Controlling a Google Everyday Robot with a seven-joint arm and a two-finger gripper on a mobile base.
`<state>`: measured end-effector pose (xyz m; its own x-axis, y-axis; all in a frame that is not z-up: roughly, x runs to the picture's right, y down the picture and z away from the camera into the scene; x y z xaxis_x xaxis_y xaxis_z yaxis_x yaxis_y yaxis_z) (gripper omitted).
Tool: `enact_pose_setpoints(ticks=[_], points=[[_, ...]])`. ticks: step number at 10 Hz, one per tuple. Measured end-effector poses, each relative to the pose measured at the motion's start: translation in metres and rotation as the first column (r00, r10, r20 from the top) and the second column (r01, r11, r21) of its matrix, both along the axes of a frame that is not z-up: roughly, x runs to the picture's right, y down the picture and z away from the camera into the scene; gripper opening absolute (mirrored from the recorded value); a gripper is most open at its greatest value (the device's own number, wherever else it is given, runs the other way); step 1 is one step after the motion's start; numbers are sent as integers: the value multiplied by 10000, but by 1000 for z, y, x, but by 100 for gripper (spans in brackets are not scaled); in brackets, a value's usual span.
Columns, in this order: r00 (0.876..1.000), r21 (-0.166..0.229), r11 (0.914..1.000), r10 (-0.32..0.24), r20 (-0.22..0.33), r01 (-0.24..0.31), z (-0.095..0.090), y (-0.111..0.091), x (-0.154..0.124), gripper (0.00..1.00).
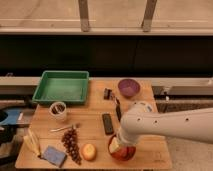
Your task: Place pepper in red bowl
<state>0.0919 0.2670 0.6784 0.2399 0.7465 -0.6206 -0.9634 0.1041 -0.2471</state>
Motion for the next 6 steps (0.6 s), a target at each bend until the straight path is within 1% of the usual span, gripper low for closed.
enact_pose_setpoints(ticks=[2,3,5,6], points=[[9998,484,9988,-89,-200,98,-10,-22,6,72],[9993,969,9952,-130,-360,165,-19,-40,11,72],[9979,1647,9859,-183,-623,283,-28,-67,21,72],[9970,1931,9807,-178,-755,322,-29,-78,28,72]])
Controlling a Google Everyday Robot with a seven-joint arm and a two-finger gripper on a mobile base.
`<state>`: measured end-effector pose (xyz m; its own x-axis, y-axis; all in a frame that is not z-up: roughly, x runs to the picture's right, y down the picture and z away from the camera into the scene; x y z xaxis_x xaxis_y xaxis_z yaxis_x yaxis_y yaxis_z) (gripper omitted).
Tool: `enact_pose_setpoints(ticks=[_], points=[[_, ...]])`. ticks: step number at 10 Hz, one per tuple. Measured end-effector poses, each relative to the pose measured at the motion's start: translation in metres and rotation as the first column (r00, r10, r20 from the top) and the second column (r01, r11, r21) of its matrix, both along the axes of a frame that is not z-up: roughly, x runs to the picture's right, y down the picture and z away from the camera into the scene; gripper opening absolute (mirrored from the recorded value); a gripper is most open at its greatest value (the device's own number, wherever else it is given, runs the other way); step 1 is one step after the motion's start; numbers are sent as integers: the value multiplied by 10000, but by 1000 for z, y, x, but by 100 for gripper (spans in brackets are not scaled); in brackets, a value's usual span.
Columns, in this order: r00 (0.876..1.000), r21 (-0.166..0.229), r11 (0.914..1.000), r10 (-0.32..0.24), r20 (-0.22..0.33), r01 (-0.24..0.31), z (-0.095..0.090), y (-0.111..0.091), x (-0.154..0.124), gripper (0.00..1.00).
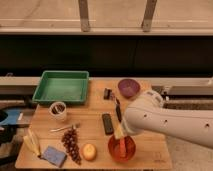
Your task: Place pepper in red bowl
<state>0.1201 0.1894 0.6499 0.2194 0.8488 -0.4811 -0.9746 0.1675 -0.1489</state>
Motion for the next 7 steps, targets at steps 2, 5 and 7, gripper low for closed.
enact_pose_setpoints(ticks=[2,5,7], points=[[9997,471,9987,190,-155,-183,-3,-11,12,72],[9962,837,9949,612,-613,-559,-12,-19,38,72],[9948,880,9940,717,-725,-652,-14,-20,45,72]])
